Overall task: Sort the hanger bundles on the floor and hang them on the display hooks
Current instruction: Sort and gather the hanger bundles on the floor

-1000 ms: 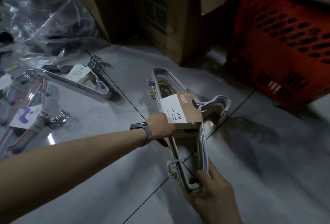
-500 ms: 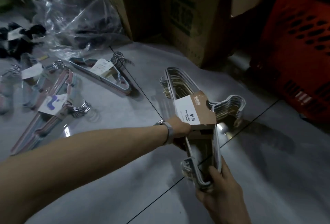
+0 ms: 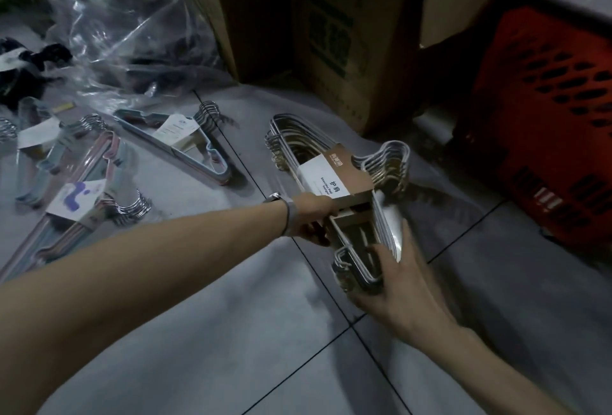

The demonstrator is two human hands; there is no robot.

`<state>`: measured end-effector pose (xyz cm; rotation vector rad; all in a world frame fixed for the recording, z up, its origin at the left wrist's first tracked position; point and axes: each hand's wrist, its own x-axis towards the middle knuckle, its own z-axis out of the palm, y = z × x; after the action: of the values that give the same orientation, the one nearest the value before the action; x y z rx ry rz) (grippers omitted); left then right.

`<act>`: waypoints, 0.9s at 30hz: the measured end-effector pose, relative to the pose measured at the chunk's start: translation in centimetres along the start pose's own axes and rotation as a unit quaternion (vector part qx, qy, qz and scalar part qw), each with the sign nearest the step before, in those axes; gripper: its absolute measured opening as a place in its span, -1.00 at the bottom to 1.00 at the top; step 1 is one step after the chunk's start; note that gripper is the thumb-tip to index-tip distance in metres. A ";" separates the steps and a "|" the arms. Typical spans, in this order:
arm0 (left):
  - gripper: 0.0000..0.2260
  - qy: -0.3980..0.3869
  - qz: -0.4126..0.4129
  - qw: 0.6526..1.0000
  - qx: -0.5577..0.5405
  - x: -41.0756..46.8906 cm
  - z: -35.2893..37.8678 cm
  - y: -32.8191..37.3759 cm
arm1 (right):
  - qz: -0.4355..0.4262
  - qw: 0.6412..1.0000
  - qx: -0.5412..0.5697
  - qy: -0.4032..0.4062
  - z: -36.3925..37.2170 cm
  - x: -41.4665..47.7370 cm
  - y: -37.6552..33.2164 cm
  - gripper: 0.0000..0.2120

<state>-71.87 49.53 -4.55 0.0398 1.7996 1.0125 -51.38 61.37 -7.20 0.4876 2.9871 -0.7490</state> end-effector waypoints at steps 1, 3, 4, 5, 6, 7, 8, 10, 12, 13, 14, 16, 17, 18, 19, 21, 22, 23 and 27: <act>-0.71 -0.015 -0.003 1.000 0.019 0.0 -0.4 0.0 | -0.001 1.000 -0.009 0.015 -0.9 -0.1 -1.0 -0.26; -0.62 -0.035 -0.011 0.998 0.059 -0.4 -1.6 0.2 | -0.043 0.998 -0.033 0.028 -2.6 0.2 -3.0 -0.30; -0.59 -0.031 -0.009 0.997 0.075 -0.6 -2.4 0.4 | -0.063 0.997 -0.048 0.010 -3.4 1.0 -4.1 -0.30; -0.58 -0.016 -0.002 0.996 0.091 -0.9 -3.6 0.5 | -0.080 0.995 -0.061 -0.018 -3.9 2.3 -5.2 -0.29; -0.61 0.002 0.012 0.993 0.118 -1.3 -4.4 0.7 | -0.096 0.992 -0.072 -0.043 -4.2 3.8 -6.2 -0.29; -0.67 0.026 0.031 0.986 0.165 -1.6 -5.3 0.8 | -0.111 0.988 -0.084 -0.061 -4.3 5.4 -7.2 -0.31; -0.75 0.053 0.052 0.972 0.225 -1.8 -6.4 0.9 | -0.128 0.984 -0.098 -0.079 -4.0 7.5 -8.5 -0.33; -0.79 0.115 0.079 0.930 0.341 -2.3 -8.9 0.9 | -0.159 0.973 -0.129 -0.106 -3.5 11.5 -11.3 -0.38; -0.76 0.165 0.074 0.906 0.384 -3.4 -11.6 0.6 | -0.185 0.960 -0.160 -0.134 -2.8 15.1 -14.2 -0.43; -0.76 0.179 0.069 0.902 0.387 -4.4 -13.0 0.3 | -0.198 0.953 -0.177 -0.144 -2.4 16.6 -15.8 -0.43; -0.76 0.189 0.060 0.900 0.387 -5.6 -14.4 0.0 | -0.212 0.946 -0.194 -0.152 -2.2 18.0 -17.6 -0.43; -0.73 0.217 0.046 0.903 0.367 -7.9 -17.3 -1.1 | -0.233 0.933 -0.218 -0.169 -2.0 19.9 -21.4 -0.46; -0.69 0.232 0.037 0.908 0.347 -9.0 -18.7 -1.7 | -0.236 0.927 -0.226 -0.185 -2.0 20.8 -23.0 -0.48; -0.65 0.245 0.027 0.912 0.327 -10.1 -20.0 -2.3 | -0.236 0.921 -0.236 -0.202 -2.0 21.6 -24.6 -0.49; -0.60 0.253 0.014 0.916 0.312 -11.2 -21.5 -3.1 | -0.238 0.914 -0.247 -0.218 -2.1 22.5 -26.2 -0.50; -0.53 0.265 -0.020 0.925 0.273 -13.3 -24.5 -5.2 | -0.231 0.904 -0.261 -0.246 -2.2 24.5 -29.0 -0.46; -0.50 0.277 -0.037 0.926 0.253 -14.1 -26.1 -6.1 | -0.222 0.904 -0.264 -0.253 -2.2 25.8 -30.3 -0.46; -0.48 0.291 -0.051 0.925 0.237 -14.7 -27.6 -7.1 | -0.210 0.906 -0.262 -0.256 -2.0 27.0 -31.4 -0.47; -0.58 0.314 -0.097 0.910 0.252 -14.7 -31.5 -11.5 | -0.178 0.917 -0.239 -0.266 0.5 30.2 -33.2 -0.48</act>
<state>-84.81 16.07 2.84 -0.1641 2.5614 0.4042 -90.29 42.29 4.50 -0.2534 2.6002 -0.0948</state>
